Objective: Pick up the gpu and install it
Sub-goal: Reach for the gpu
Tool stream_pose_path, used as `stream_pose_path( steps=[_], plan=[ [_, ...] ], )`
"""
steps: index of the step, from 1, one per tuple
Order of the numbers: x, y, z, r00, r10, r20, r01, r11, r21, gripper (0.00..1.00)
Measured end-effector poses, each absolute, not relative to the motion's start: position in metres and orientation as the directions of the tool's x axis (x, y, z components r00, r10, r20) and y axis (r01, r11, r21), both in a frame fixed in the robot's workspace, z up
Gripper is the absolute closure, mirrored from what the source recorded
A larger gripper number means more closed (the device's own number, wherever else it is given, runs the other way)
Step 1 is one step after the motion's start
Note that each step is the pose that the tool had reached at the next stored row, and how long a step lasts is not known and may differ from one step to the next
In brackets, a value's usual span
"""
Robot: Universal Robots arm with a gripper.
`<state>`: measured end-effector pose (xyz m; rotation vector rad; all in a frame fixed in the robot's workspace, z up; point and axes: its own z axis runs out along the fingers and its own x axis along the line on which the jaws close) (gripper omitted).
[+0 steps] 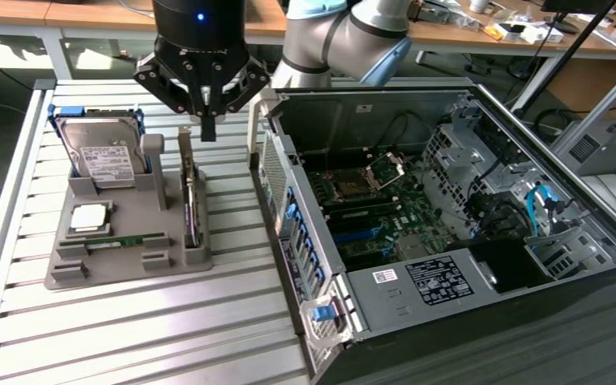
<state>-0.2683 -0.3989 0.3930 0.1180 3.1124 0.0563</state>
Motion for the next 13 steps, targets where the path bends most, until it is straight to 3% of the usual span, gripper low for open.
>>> stream_pose_path(
  steps=[13],
  plan=[
    [-0.284,-0.399,0.393,-0.997,0.076,-0.025,0.075,0.996,0.037,0.89]
  ],
)
